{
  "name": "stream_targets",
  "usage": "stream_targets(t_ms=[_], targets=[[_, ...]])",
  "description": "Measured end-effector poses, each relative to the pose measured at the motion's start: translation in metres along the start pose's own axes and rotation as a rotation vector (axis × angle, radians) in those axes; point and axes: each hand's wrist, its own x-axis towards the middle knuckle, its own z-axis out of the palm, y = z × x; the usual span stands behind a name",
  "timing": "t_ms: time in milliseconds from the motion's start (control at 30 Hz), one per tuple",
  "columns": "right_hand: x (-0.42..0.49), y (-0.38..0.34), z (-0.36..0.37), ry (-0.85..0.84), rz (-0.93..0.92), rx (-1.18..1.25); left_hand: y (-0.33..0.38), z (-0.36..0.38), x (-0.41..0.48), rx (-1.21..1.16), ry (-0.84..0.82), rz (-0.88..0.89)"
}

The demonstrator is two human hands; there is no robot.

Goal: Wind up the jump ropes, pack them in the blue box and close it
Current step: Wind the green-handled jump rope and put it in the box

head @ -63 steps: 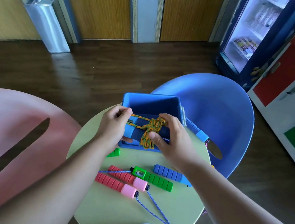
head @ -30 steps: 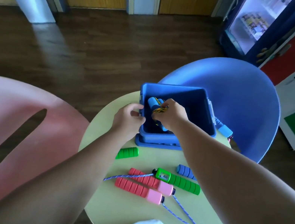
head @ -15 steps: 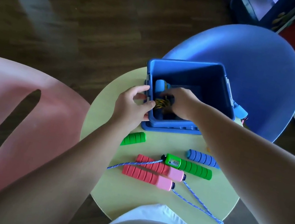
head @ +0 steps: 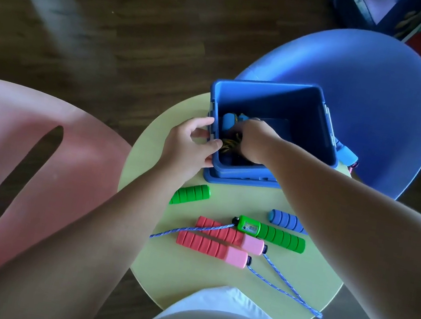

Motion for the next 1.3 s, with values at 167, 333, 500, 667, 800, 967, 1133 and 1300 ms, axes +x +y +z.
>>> stream_targets(t_ms=[167, 333, 500, 667, 800, 967, 1133, 1300], targets=[[-0.022, 0.011, -0.008, 0.07, 0.004, 0.241, -0.001, 0.0, -0.006, 0.038, 0.029, -0.011], [-0.053, 0.019, -0.017, 0.206, -0.036, 0.421, -0.003, 0.0, -0.025, 0.068, 0.093, 0.002], [-0.102, 0.031, -0.017, 0.498, -0.086, 0.727, -0.024, -0.01, -0.045, 0.189, 0.123, 0.038], [-0.155, 0.049, 0.023, 0.664, -0.095, 0.886, -0.061, -0.025, -0.056, 0.78, -0.047, 0.214], [-0.17, 0.061, 0.076, 0.49, -0.024, 0.769, -0.084, -0.033, -0.047, 0.992, -0.133, 0.298], [-0.163, 0.07, 0.123, 0.178, -0.004, 0.423, -0.093, -0.031, -0.039, 1.147, -0.129, 0.318], [-0.157, 0.072, 0.13, 0.062, -0.01, 0.255, -0.094, -0.035, -0.034, 1.192, -0.166, 0.342], [-0.155, 0.072, 0.132, 0.073, -0.008, 0.179, -0.096, -0.039, -0.036, 1.247, -0.195, 0.346]])
